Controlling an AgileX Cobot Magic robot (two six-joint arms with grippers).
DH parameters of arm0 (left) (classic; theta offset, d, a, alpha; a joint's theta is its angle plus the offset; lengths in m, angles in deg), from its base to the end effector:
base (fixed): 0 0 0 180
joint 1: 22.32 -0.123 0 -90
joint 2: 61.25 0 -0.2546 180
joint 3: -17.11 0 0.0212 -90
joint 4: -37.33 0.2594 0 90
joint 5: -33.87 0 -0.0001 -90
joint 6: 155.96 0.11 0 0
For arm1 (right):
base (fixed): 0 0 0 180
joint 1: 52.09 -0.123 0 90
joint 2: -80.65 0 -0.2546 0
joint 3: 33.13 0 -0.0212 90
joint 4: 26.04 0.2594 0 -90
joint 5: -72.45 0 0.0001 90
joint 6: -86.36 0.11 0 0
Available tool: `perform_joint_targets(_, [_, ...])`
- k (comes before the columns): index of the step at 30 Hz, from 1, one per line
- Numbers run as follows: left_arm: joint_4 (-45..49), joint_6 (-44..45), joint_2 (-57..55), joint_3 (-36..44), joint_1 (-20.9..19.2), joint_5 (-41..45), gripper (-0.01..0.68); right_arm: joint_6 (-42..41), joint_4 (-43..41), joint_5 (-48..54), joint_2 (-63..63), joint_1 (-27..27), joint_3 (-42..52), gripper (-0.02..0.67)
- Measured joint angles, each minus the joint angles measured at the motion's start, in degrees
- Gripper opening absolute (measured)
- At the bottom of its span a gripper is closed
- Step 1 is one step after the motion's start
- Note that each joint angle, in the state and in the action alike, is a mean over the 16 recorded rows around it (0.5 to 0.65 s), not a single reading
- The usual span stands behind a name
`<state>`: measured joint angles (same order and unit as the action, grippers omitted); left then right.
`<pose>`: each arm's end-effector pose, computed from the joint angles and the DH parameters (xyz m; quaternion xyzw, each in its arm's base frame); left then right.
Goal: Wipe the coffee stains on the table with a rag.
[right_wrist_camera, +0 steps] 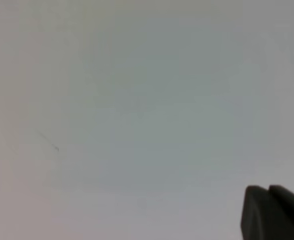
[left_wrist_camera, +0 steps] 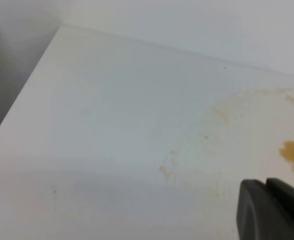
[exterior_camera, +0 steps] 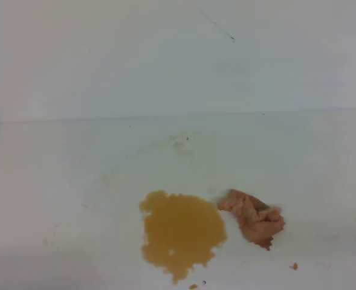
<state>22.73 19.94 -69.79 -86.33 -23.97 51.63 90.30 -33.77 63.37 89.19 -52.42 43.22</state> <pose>0.1122 -0.0053 0.1806 -0.1093 0.7710 -0.1189 0.6160 0.1114 0.0030 0.2317 -0.0300 0.6142 -0.0166 0.7884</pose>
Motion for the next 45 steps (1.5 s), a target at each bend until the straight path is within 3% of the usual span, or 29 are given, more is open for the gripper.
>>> perform_joint_targets(5, [0.0, 0.01, 0.09, 0.28, 0.0, -0.11, -0.002, 2.38, 2.07, -5.5, 0.02, 0.0, -0.54, -0.003])
perform_joint_targets(10, [0.0, 0.0, 0.0, 0.14, 0.0, -0.06, -0.002, 5.19, 3.83, -4.69, 0.05, 0.0, -3.88, -0.003])
perform_joint_targets(19, [0.0, 0.0, 0.09, 0.14, 0.0, -0.06, -0.002, 5.74, 4.29, 14.3, 4.79, 0.0, -17.3, -0.003])
perform_joint_targets(29, [0.0, 0.0, 0.0, 0.0, 0.0, 0.0, -0.002, -4.81, 7.32, 40.12, 22.24, 0.0, -34.11, -0.003])
perform_joint_targets(45, [0.0, 0.0, 0.0, 0.0, 0.0, 0.0, -0.002, -27.17, 30.07, 59.67, 51.96, -0.29, -48.47, 0.005])
